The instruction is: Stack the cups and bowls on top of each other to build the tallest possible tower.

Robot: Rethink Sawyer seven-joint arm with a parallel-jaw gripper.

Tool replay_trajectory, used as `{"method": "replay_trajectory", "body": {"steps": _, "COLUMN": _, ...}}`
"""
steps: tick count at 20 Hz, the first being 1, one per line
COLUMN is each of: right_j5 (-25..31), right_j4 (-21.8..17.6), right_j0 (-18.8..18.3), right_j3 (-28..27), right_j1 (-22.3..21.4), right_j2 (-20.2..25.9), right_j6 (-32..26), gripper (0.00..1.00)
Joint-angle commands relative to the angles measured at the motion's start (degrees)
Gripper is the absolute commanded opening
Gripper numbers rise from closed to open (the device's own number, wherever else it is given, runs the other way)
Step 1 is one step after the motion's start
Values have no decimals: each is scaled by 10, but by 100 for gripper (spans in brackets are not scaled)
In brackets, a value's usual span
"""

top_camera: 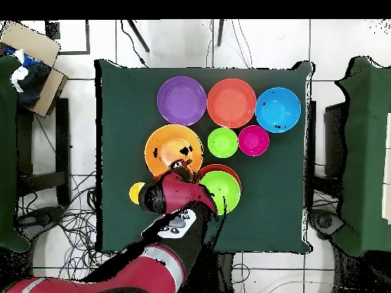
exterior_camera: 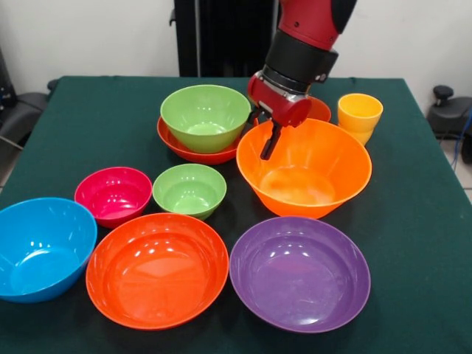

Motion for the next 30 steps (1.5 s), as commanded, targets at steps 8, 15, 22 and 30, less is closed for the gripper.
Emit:
{"method": "replay_trajectory", "body": {"steps": 8, "right_j5": 57, "right_j4": -15, "right_j0": 8, "right_j3": -40, "right_j1": -6, "right_j2": 60, "right_j6": -2, "gripper": 100}}
{"method": "replay_trajectory", "body": {"steps": 15, "right_j5": 56, "right_j4": -13, "right_j0": 12, "right_j3": -39, "right_j1": -4, "right_j2": 56, "right_j6": 0, "gripper": 100}}
{"method": "replay_trajectory", "body": {"steps": 22, "right_j5": 60, "right_j4": -9, "right_j0": 16, "right_j3": -40, "right_j1": -3, "right_j2": 52, "right_j6": 3, "gripper": 100}}
{"method": "replay_trajectory", "body": {"steps": 30, "right_j5": 62, "right_j4": -9, "right_j0": 17, "right_j3": -41, "right_j1": -2, "right_j2": 50, "right_j6": 3, "gripper": 100}}
